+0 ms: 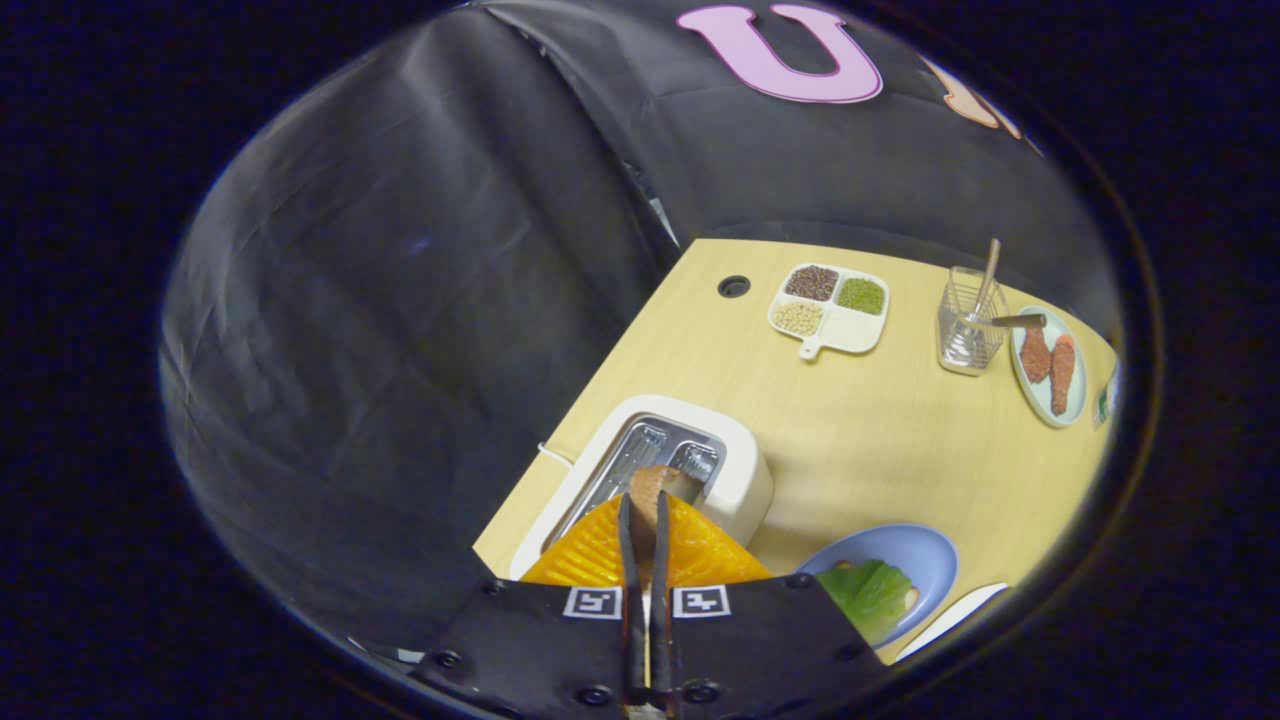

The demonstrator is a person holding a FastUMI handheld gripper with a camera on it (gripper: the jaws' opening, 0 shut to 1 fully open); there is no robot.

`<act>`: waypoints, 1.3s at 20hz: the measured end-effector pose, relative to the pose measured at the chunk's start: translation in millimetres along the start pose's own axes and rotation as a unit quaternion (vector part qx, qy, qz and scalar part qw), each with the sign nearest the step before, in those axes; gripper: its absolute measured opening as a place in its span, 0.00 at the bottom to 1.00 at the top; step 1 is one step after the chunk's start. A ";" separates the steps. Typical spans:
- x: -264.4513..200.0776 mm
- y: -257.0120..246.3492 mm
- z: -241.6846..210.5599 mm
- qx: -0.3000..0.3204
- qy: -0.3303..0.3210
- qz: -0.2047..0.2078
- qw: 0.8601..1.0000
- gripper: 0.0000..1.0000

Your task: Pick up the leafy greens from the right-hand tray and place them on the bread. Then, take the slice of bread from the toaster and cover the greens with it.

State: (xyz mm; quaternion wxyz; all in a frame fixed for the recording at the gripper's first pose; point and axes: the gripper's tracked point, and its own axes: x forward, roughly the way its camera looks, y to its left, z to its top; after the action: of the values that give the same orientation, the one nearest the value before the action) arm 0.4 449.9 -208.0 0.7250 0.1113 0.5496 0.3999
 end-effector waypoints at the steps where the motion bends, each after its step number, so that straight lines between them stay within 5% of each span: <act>1: -6.9 0.0 1.8 -0.002 -0.006 0.006 1.000 0.05; 14: -83.2 -30.9 7.1 0.090 -0.062 0.070 0.992 0.05; 26: -100.9 -88.8 -36.5 0.127 -0.056 0.057 0.989 0.05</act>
State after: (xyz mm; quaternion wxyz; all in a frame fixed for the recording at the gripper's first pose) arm 1.0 310.7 -203.5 0.7107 0.2559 0.5473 0.3604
